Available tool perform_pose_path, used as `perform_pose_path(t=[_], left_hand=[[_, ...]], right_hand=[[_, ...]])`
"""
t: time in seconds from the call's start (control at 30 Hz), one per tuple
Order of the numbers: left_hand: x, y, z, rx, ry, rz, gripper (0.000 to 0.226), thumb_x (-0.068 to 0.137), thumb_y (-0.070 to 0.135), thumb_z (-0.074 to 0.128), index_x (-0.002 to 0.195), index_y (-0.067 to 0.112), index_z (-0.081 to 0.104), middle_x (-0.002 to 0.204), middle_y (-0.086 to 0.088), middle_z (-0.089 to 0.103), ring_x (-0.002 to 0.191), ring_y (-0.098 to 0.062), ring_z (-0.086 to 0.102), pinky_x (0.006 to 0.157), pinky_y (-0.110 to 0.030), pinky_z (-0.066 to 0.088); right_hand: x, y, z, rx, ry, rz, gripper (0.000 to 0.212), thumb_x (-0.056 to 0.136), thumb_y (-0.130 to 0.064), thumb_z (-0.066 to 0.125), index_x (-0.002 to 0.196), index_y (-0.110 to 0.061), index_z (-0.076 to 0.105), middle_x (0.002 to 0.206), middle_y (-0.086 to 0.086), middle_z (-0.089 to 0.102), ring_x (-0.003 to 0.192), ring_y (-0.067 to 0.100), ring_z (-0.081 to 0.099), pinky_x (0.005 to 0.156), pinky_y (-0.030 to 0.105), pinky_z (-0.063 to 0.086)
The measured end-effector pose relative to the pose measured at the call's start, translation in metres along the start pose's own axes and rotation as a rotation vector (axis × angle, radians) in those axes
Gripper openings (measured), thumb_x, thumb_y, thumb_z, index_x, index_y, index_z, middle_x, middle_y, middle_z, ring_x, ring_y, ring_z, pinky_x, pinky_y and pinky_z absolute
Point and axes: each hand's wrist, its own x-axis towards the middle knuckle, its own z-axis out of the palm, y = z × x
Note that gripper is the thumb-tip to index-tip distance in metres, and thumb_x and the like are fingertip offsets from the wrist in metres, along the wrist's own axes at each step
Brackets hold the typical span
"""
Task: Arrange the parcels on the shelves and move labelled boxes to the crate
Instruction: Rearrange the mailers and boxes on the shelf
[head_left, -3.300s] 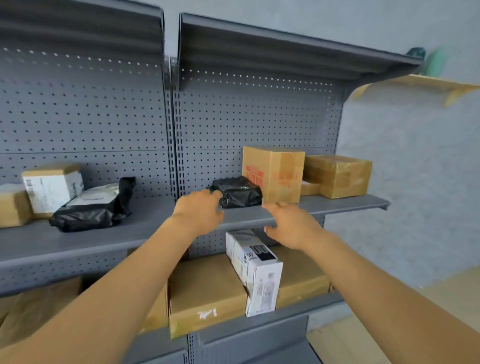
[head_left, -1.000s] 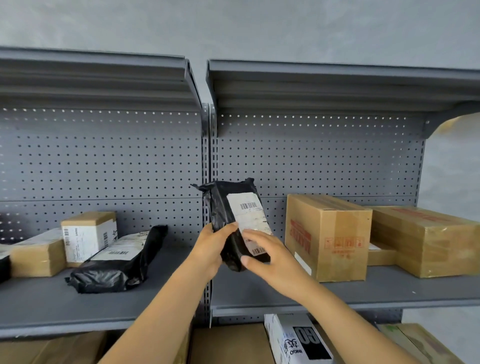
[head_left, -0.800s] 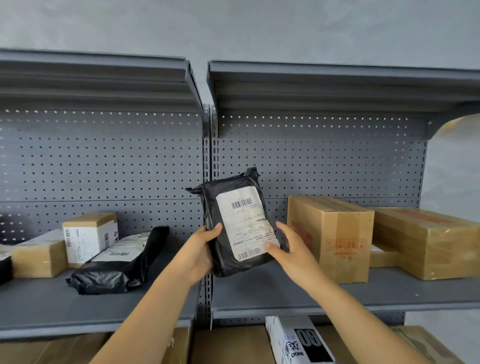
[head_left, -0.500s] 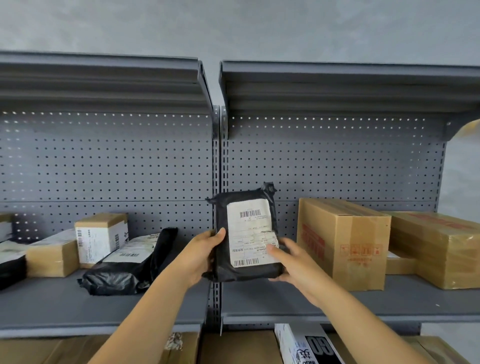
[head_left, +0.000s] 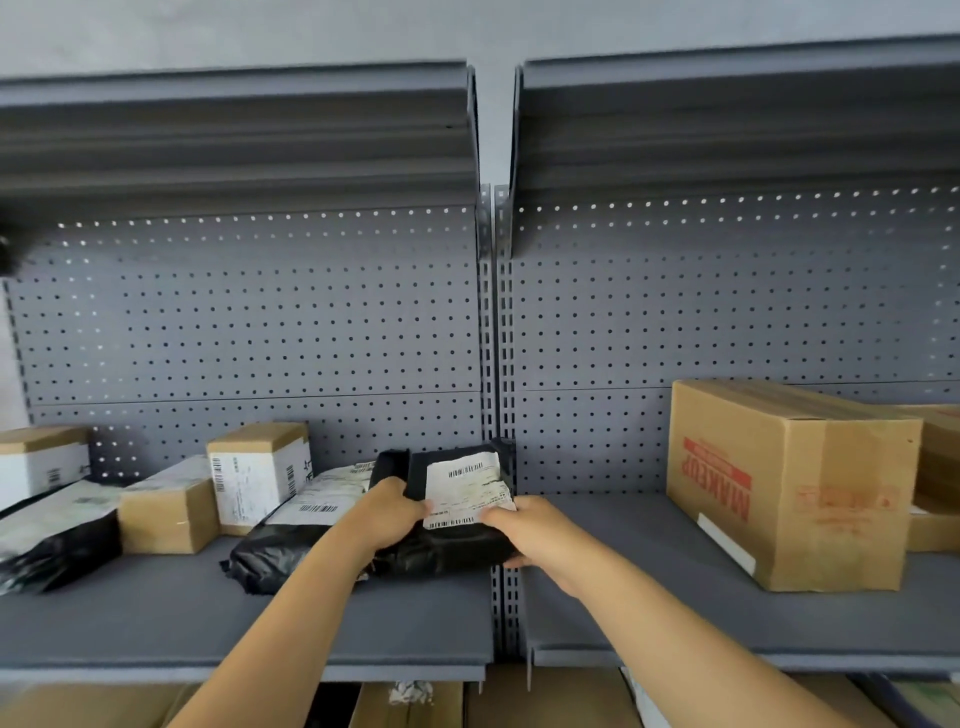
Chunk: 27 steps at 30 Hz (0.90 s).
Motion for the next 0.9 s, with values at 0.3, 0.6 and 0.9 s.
perform_pose_path(t=[0.3, 0.6, 0.9], left_hand=[[0.013, 0.019, -0.006, 0.353, 0.022, 0.147, 0.052, 0.096, 0.025, 0.057, 0.141, 0.006, 0.040, 0.138, -0.014, 0.052, 0.119, -0.027, 0.052, 0.091, -0.029, 0.040], [0.010, 0.092, 0.050, 0.371, -0.135, 0.358, 0.060, 0.099, 0.036, 0.054, 0.152, 0.015, 0.033, 0.155, -0.010, 0.035, 0.138, -0.026, 0.040, 0.105, -0.030, 0.036], [-0.013, 0.144, 0.107, 0.740, -0.133, 0.490, 0.061, 0.097, 0.045, 0.050, 0.152, 0.026, 0.032, 0.155, -0.005, 0.036, 0.138, -0.026, 0.040, 0.111, -0.043, 0.037]], right_hand=[[0.017, 0.005, 0.004, -0.190, 0.042, -0.017, 0.041, 0.092, -0.023, 0.061, 0.132, -0.019, 0.054, 0.133, -0.002, 0.061, 0.117, 0.015, 0.057, 0.100, 0.026, 0.044], [-0.012, 0.003, -0.079, -0.808, 0.149, -0.098, 0.071, 0.098, -0.040, 0.051, 0.156, -0.015, 0.019, 0.159, 0.009, 0.028, 0.144, 0.027, 0.029, 0.113, 0.036, 0.032], [-0.065, 0.016, -0.156, -1.255, 0.304, -0.314, 0.045, 0.096, -0.034, 0.050, 0.137, -0.016, 0.049, 0.128, 0.005, 0.053, 0.125, 0.026, 0.044, 0.109, 0.036, 0.034]])
